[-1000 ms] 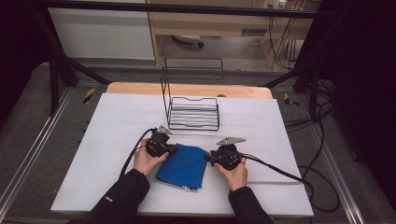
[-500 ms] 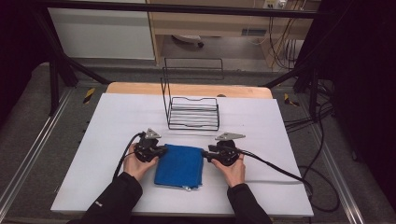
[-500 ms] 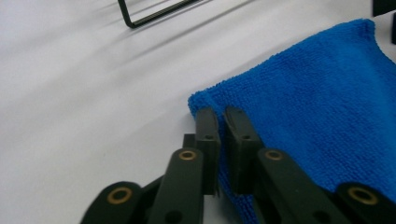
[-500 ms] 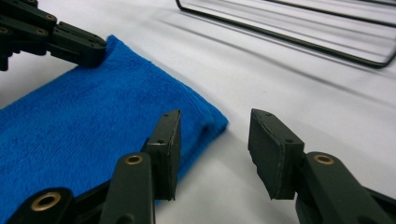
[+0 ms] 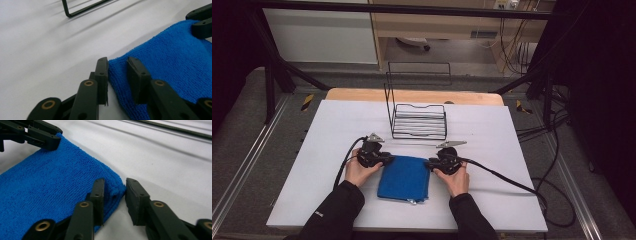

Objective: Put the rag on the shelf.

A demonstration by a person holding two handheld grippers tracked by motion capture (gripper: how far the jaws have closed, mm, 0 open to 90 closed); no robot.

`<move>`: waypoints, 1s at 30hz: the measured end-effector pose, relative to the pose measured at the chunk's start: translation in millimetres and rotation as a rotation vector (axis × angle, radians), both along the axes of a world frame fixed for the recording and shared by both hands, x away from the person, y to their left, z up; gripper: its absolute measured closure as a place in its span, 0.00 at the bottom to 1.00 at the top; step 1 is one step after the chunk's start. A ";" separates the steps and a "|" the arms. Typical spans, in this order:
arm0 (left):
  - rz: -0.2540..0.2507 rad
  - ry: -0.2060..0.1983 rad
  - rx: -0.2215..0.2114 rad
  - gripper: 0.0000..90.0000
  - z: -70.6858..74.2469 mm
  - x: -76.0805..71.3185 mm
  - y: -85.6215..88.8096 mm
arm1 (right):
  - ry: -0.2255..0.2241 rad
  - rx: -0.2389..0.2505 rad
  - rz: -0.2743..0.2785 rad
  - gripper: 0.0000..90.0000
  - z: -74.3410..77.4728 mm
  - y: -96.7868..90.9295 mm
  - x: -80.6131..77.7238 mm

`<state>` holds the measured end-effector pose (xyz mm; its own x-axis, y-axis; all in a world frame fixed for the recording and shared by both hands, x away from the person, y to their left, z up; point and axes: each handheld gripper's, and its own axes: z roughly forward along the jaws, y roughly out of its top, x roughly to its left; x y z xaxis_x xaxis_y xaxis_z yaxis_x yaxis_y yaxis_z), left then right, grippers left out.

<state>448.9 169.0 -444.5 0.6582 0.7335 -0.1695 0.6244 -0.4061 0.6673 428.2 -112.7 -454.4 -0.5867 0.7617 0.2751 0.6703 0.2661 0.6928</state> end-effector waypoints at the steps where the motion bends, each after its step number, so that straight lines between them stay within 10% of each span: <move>1: -0.001 0.005 -0.001 0.82 -0.6 0.3 -0.2 | 0.008 0.004 -0.004 0.83 -0.1 0.1 0.5; 11: -0.004 0.009 0.000 0.96 0.7 -0.9 -2.0 | 0.072 0.041 0.000 0.96 0.4 0.2 4.4; 30: 0.027 -0.110 -0.116 0.96 22.8 -24.1 14.0 | -0.083 0.086 0.040 0.97 28.0 -1.8 -5.8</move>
